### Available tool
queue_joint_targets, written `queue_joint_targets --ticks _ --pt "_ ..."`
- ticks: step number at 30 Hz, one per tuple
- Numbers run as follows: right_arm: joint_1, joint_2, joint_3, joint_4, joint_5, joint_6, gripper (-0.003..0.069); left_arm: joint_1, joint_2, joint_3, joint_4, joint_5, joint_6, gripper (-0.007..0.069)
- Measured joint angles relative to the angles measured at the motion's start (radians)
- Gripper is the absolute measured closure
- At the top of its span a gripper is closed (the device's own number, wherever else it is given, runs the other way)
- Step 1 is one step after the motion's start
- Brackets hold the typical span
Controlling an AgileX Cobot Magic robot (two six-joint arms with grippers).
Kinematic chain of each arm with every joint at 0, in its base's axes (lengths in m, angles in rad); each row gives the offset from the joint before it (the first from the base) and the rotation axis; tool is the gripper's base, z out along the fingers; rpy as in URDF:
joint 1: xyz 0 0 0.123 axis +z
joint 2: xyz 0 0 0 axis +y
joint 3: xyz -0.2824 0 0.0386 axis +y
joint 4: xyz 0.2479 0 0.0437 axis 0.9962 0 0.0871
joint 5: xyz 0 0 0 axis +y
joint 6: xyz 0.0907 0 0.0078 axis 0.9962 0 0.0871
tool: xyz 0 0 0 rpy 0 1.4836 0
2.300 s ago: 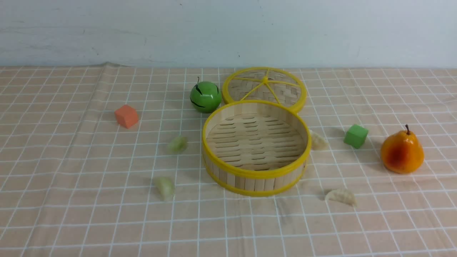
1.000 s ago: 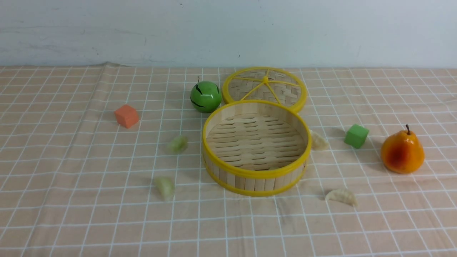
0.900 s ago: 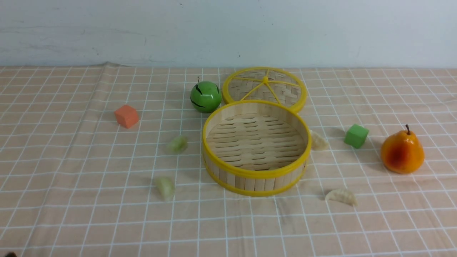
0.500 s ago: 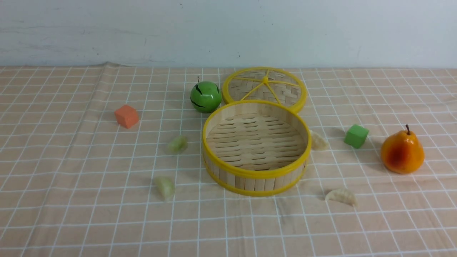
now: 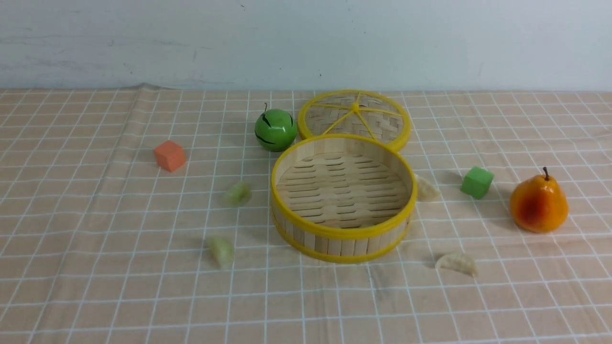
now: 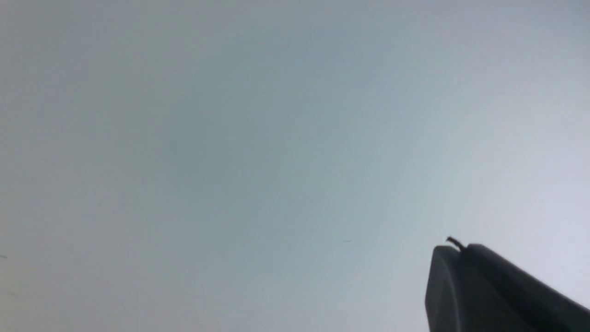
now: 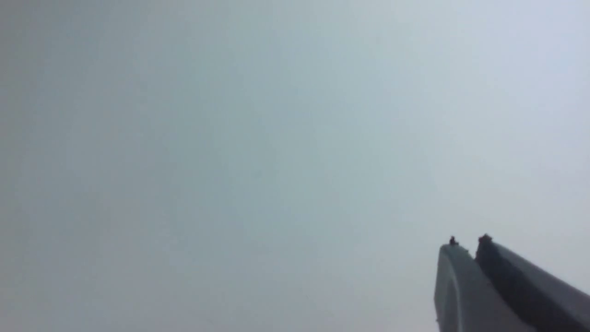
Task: Put the dumplings into the steamer on the table with the brown tablecloth.
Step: 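Reach for and grasp a dumpling on the table with the left gripper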
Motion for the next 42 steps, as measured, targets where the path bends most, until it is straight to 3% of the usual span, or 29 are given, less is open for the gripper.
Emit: queue_joint_targets --ticks 2,8,12,13,15,18,19,20,23,24,26,29,35,42 --pt "0.000 0.087 -0.049 -0.001 0.097 -0.055 0.0673 0.000 0.127 -0.047 0.073 0.000 -0.020 0.0638" --pt "0.000 0.321 -0.073 0.008 0.279 -0.111 0.0678 -0.009 0.485 -0.060 0.140 0.077 -0.153 0.0638" --pt "0.000 0.507 -0.160 0.057 0.640 -0.125 0.0678 -0.096 0.710 -0.081 0.176 0.322 -0.233 0.0638" --pt "0.000 0.515 -0.165 0.057 0.640 -0.125 0.0678 -0.102 0.717 -0.086 0.175 0.346 -0.227 0.0638" --pt "0.001 0.598 -0.208 0.073 0.808 -0.210 0.0678 -0.184 0.801 -0.127 0.159 0.498 -0.165 0.0638" --pt "0.014 0.660 -0.222 0.117 0.843 -0.268 0.0678 -0.240 0.882 -0.182 0.081 0.599 -0.062 0.0638" --pt "0.028 0.698 -0.226 0.161 0.827 -0.319 0.0678 -0.272 0.957 -0.240 -0.019 0.669 0.057 0.0638" --pt "0.030 0.702 -0.227 0.161 0.824 -0.326 0.0678 -0.274 0.957 -0.240 -0.034 0.684 0.092 0.0638" --pt "0.074 0.771 -0.230 0.226 0.735 -0.417 0.0677 -0.282 1.125 -0.401 -0.354 0.793 0.434 0.0638" --pt "0.074 0.771 -0.230 0.226 0.731 -0.417 0.0677 -0.282 1.133 -0.411 -0.354 0.799 0.453 0.0638" --pt "0.109 0.798 -0.231 0.246 0.704 -0.458 0.0676 -0.280 1.228 -0.534 -0.534 0.854 0.651 0.0638" --pt "0.144 0.811 -0.231 0.254 0.699 -0.493 0.0675 -0.280 1.334 -0.689 -0.624 0.879 0.814 0.0638" --pt "0.158 0.815 -0.231 0.258 0.695 -0.540 0.0674 -0.280 1.488 -0.883 -0.554 0.875 0.871 0.0617" --pt "0.161 0.817 -0.231 0.274 0.695 -0.548 0.0673 -0.280 1.668 -0.952 -0.397 0.755 0.780 0.0342"
